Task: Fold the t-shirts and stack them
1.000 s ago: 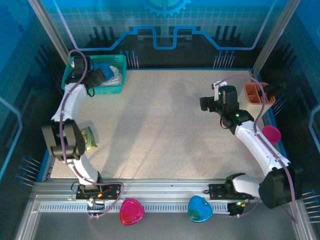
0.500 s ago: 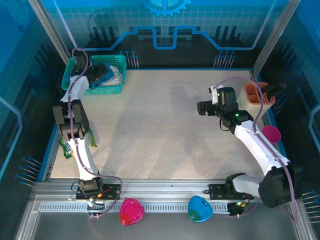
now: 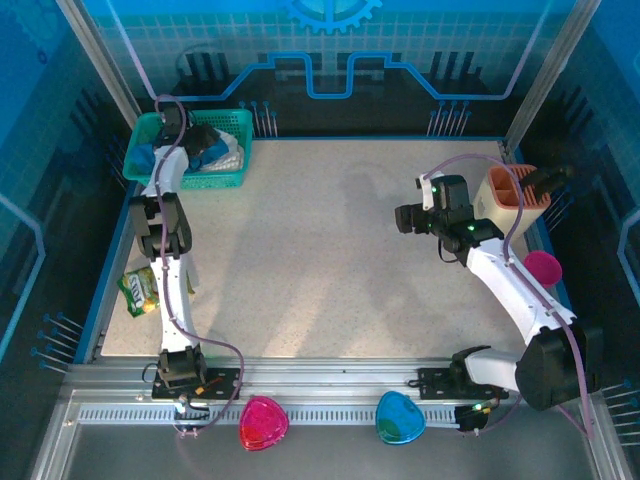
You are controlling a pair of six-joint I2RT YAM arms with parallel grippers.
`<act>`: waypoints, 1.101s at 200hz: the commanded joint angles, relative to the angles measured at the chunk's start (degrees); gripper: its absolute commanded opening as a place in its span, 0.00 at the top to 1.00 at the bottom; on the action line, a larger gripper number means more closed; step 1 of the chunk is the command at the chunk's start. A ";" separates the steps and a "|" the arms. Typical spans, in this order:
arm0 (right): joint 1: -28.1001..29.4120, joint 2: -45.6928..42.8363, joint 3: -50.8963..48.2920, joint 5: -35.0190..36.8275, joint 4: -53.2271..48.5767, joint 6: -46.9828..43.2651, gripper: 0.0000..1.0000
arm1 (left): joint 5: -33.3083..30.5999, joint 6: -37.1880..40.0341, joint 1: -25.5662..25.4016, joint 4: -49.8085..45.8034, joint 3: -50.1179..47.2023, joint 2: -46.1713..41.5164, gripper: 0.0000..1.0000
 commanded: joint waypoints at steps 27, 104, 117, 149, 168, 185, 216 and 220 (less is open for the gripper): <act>1.16 0.44 1.21 -1.89 -0.85 1.37 0.18 | -0.43 0.73 -0.91 3.26 -3.67 -9.57 1.00; 2.23 -3.77 -0.42 -3.20 -1.11 2.56 0.18 | 2.92 5.76 -6.66 -8.51 -2.90 -28.37 1.00; 2.22 -4.44 -0.97 -2.95 -1.28 2.18 0.18 | 3.47 6.89 -8.46 -12.40 -2.17 -31.11 1.00; 2.13 -5.43 -1.60 -2.33 -1.99 1.34 0.17 | 4.98 9.84 -14.15 -21.83 -1.67 -37.54 1.00; 2.15 -5.28 -1.87 -2.10 -1.89 1.18 0.17 | 5.79 10.12 -18.60 -27.30 -3.24 -40.89 1.00; 2.17 -4.87 -1.95 -2.46 -1.69 1.27 0.17 | 6.13 10.13 -24.10 -29.72 -7.43 -44.28 1.00; 2.18 -4.49 -2.65 -3.24 -0.82 1.68 0.16 | 5.60 9.23 -35.34 -28.01 -19.34 -50.35 1.00; 2.12 -4.49 -2.73 -3.33 -0.72 1.77 0.16 | 5.55 9.03 -36.75 -27.78 -20.64 -50.79 1.00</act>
